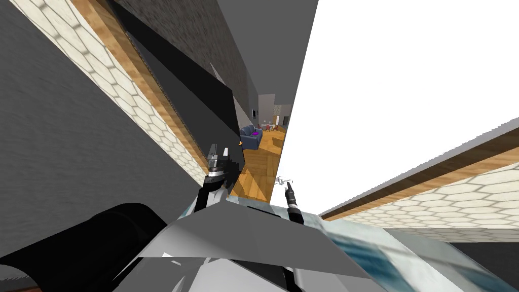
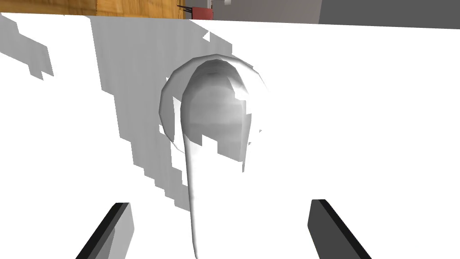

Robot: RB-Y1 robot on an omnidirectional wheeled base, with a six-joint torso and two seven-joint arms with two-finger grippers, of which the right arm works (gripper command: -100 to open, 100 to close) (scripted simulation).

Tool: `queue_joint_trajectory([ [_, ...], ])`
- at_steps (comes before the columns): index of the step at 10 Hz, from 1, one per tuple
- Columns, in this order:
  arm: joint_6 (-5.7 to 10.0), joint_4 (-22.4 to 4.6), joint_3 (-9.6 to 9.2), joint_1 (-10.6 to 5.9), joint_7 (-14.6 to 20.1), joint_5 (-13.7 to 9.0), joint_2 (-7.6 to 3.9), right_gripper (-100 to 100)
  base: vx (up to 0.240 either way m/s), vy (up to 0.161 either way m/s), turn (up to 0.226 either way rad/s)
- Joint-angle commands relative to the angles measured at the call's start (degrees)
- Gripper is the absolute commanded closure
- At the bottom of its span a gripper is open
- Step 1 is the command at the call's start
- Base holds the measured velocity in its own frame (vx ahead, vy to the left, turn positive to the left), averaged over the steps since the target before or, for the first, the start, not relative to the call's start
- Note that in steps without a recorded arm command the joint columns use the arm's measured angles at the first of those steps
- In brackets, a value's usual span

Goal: Push the door open

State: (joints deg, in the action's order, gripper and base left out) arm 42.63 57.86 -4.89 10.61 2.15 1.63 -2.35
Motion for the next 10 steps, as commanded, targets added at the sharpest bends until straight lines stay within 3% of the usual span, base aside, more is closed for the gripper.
queue_joint_trajectory([
  [1, 0.09, -0.53, 0.24, -0.39, -0.10, -0.11, 0.61, -100, 0.157, -0.002, 0.022],
  [2, 0.04, -0.23, 0.13, -0.17, -0.02, -0.06, 0.30, -100, 0.068, -0.001, 0.006],
  [3, 0.04, -0.23, 0.13, -0.17, -0.02, -0.06, 0.30, 100, -0.008, 0.000, -0.005],
  [8, 0.04, -0.23, 0.13, -0.17, -0.02, -0.06, 0.30, 100, -0.007, 0.000, 0.003],
  [10, -0.10, -0.32, 1.05, -0.51, -0.28, -0.48, -0.23, 100, 0.130, 0.040, -0.034],
])
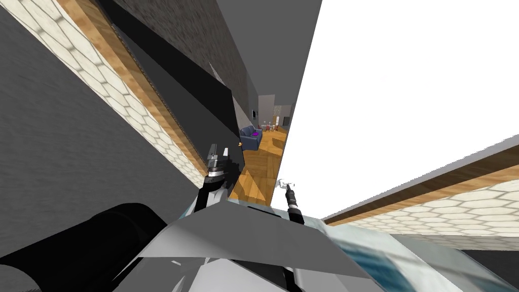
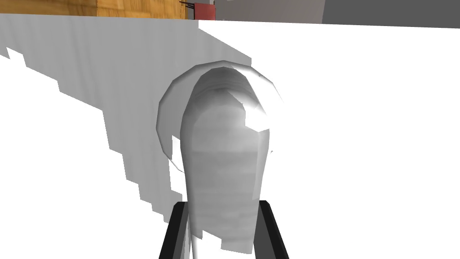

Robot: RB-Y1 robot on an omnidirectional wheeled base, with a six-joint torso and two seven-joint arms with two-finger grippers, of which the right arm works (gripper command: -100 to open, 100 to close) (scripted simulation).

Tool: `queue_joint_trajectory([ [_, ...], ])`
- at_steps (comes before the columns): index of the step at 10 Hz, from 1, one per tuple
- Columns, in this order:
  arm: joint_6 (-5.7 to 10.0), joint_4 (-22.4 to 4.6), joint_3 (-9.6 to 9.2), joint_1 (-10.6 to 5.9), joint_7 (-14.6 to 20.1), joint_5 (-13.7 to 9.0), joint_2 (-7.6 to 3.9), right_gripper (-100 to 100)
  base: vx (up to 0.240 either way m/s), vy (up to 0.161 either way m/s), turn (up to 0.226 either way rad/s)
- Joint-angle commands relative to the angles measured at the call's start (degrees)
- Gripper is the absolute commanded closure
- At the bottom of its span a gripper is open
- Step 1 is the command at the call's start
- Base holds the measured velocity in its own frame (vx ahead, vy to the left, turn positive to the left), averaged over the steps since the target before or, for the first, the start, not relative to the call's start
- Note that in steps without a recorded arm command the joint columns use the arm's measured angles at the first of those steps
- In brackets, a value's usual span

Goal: Push the door open

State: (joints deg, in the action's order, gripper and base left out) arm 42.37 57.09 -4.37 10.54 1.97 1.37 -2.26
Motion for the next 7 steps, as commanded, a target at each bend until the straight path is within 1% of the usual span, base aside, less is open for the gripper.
queue_joint_trajectory([
  [1, 0.14, 0.37, 0.98, -0.52, -0.22, -0.42, -0.52, 100, 0.188, 0.051, -0.034],
  [5, 0.07, 0.05, 2.95, -0.83, -0.80, -1.32, -1.21, 100, 0.180, 0.039, -0.032],
  [7, 0.02, -0.18, 4.34, -1.05, -1.20, -1.95, -1.50, 100, 0.200, 0.083, -0.071],
])
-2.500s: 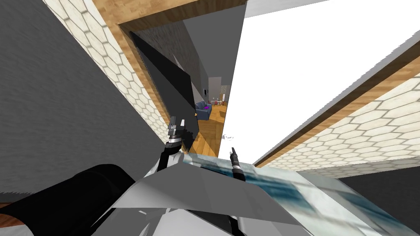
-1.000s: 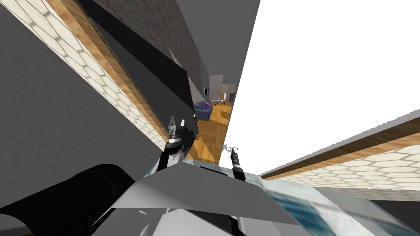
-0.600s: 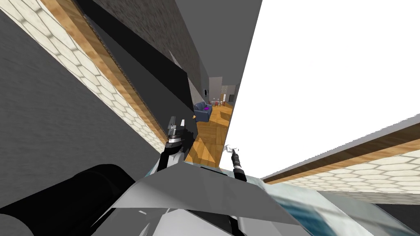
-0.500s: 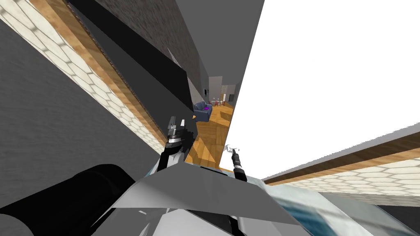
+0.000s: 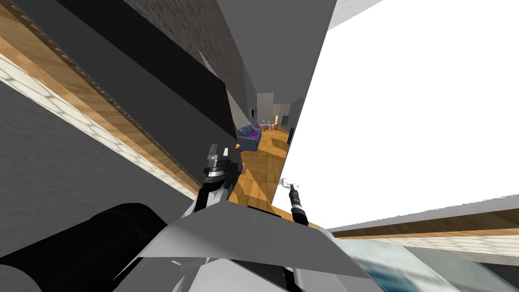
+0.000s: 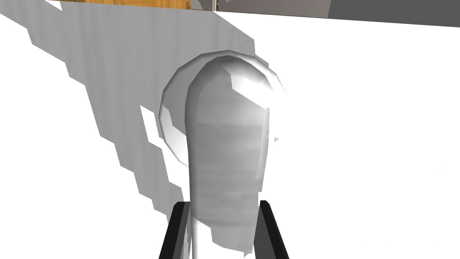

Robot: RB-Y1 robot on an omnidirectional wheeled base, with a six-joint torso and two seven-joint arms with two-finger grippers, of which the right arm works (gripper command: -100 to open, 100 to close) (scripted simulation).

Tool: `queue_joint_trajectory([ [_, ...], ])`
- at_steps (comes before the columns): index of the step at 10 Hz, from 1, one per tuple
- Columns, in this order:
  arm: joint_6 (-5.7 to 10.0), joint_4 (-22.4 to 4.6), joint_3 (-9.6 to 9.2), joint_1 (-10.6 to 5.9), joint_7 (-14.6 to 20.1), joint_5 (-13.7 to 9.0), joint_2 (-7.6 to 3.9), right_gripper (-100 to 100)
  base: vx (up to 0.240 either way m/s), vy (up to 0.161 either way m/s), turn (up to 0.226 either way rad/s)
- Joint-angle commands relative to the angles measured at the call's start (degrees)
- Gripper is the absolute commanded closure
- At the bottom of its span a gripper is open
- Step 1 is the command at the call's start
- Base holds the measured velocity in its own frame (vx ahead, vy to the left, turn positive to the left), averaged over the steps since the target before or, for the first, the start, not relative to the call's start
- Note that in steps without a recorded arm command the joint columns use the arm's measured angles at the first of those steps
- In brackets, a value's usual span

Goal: Push the door open

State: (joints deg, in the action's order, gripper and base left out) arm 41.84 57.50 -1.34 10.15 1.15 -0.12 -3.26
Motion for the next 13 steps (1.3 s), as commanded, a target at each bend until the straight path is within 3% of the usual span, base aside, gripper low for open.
queue_joint_trajectory([
  [1, 0.54, -0.65, 1.68, -0.73, -0.48, -0.64, -0.56, 100, 0.171, 0.063, -0.062],
  [7, 0.40, -1.29, 5.62, -1.36, -1.62, -2.44, -0.51, 100, 0.140, 0.057, -0.063],
  [13, 0.24, -2.01, 10.07, -2.06, -2.91, -4.47, 0.89, 100, 0.194, 0.081, -0.082],
])
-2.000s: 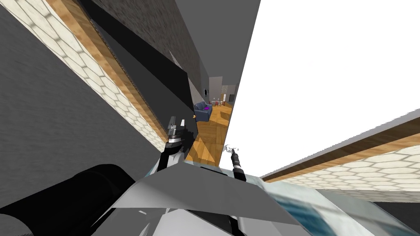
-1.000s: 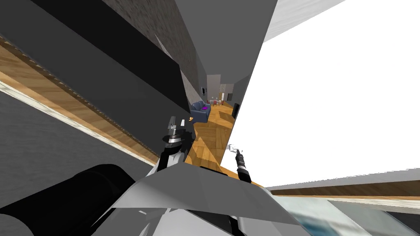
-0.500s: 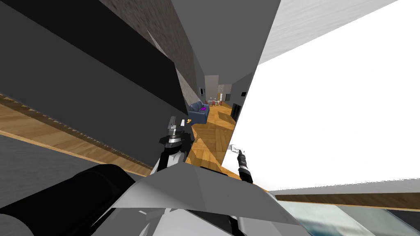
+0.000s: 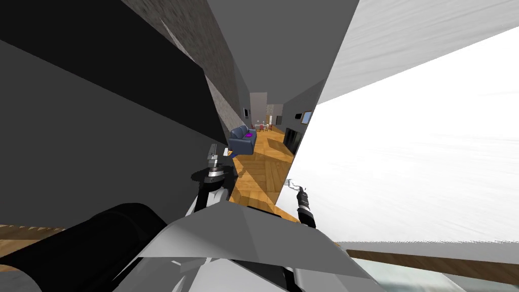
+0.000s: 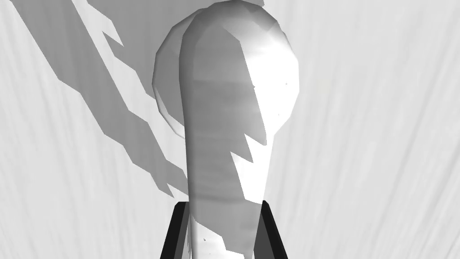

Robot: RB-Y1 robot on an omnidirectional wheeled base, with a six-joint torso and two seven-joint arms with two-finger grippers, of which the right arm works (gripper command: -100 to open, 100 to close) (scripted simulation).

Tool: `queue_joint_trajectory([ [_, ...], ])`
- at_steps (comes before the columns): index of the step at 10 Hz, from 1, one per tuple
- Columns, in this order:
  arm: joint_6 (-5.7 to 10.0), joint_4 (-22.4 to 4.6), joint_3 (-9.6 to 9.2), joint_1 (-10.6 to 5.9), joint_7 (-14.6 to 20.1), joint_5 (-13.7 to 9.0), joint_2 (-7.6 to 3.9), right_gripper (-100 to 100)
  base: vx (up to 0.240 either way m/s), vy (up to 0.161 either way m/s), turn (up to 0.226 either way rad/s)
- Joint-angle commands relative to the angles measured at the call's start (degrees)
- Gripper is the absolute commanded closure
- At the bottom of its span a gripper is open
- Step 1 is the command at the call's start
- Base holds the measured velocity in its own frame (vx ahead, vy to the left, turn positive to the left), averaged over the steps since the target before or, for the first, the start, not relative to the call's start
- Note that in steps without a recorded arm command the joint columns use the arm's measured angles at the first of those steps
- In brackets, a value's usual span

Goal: Push the door open

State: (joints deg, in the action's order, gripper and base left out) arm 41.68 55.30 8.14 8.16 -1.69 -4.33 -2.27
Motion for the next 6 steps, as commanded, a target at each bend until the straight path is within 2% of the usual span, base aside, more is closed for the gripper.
queue_joint_trajectory([
  [1, 0.38, 0.09, 1.21, -0.17, -0.25, -0.54, 0.24, 100, 0.195, 0.086, -0.067],
  [6, 0.30, -0.28, 3.45, -0.52, -0.90, -1.56, 1.88, 100, 0.172, 0.056, -0.061],
])
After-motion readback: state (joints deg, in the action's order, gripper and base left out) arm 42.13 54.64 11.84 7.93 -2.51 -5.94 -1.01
